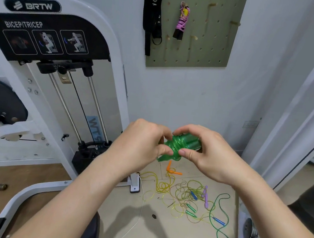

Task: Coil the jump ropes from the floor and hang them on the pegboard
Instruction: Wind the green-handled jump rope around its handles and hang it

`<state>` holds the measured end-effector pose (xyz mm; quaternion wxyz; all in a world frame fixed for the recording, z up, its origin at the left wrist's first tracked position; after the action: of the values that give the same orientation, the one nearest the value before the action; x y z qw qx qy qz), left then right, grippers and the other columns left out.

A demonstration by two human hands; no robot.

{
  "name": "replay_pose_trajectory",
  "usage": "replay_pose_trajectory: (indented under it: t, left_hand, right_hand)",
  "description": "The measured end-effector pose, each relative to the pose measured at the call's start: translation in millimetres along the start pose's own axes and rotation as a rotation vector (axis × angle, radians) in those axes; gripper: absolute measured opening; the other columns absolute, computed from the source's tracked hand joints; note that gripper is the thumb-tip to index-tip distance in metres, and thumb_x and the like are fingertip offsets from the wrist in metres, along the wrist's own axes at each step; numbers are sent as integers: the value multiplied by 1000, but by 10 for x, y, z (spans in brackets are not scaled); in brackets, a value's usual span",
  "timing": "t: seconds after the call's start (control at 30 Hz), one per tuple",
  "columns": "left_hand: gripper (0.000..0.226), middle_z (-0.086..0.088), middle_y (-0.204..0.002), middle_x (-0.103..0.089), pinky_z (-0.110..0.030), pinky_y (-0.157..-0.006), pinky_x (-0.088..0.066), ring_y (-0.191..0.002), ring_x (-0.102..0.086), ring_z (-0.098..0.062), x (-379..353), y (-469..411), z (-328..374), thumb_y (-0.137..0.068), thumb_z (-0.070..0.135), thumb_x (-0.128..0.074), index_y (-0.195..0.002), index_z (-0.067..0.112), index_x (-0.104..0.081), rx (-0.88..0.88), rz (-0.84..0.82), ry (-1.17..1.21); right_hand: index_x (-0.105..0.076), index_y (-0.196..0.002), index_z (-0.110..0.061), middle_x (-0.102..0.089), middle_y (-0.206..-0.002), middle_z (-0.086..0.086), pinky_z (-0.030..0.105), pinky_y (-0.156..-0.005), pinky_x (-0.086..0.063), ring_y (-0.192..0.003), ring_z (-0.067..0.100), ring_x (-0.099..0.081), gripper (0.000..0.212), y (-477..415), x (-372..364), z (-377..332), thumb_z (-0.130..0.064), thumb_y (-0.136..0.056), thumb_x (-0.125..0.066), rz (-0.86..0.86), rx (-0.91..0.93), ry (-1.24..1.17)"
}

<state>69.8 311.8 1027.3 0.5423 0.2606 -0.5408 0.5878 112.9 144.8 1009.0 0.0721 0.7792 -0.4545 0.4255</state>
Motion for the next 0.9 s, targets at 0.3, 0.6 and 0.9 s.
replay_pose_trajectory:
  t: [0.3,0.6,0.9]
  left_hand:
    - [46,6,-78,-53,-32,-68,-42,-77,-51,-16,-30,-8,6,-78,61,-61,-105,23,-66,-92,-129,-144]
    - [34,-3,-60,-48,-24,-33,-32,-42,-47,-26,-182,116,112,-60,18,-86,-71,11,-55,-252,204,-330]
    - [12,6,-76,-71,-28,-62,-51,-71,-64,-14,-187,194,-65,-80,24,-73,-92,25,-73,-64,150,64]
  right_hand:
    - [-63,-105,-28,-59,-101,-11,12,-76,-41,-85,-1,-57,38,-46,146,2,-3,-78,-75,-227,73,-116]
    - [-62,-114,-4,-72,-88,16,22,-48,-54,-69,28,-71,50,2,-212,80,-40,-79,-62,-170,-565,-1097]
    - [-67,-113,-25,-69,-104,-4,20,-78,-51,-84,8,-63,40,-1,-250,153,-7,-79,-77,134,-272,-482]
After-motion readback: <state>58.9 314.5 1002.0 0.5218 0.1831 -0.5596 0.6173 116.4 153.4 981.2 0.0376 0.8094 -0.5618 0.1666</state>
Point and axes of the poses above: each hand's wrist, its own y-axis away from the middle knuckle, its own x-axis out of the back of the hand, z = x × y, the point moved 2 cm from there along -y, towards the middle knuckle
